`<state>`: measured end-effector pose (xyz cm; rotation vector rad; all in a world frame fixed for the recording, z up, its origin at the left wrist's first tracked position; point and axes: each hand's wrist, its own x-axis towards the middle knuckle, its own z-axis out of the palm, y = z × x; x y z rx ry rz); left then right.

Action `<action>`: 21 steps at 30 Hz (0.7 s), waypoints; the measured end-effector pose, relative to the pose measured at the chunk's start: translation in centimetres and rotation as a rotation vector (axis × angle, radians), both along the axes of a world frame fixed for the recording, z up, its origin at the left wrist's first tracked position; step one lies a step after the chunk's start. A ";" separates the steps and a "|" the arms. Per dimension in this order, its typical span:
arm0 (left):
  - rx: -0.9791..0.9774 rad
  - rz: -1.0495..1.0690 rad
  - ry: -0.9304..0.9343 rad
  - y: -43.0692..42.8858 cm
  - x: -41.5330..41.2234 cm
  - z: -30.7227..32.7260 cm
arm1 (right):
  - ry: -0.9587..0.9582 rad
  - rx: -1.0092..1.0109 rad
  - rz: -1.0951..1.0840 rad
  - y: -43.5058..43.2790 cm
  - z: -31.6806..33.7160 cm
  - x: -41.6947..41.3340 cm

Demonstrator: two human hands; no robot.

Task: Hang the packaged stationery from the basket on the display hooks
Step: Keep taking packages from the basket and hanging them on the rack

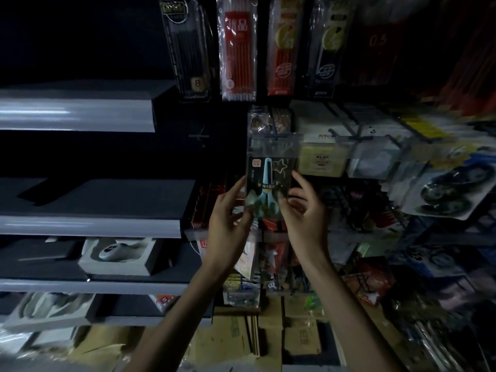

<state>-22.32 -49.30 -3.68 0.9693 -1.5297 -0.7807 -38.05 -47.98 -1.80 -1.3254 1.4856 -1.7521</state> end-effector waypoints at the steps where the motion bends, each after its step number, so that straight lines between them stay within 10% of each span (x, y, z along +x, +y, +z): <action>1: 0.004 0.003 -0.005 -0.2 -0.1 0.1 | 0.006 0.004 -0.002 -0.1 0.1 -0.1; 21: 0.099 0.034 -0.016 -6.5 -2.0 1.4 | 0.155 0.104 -0.099 -7.0 1.2 0.0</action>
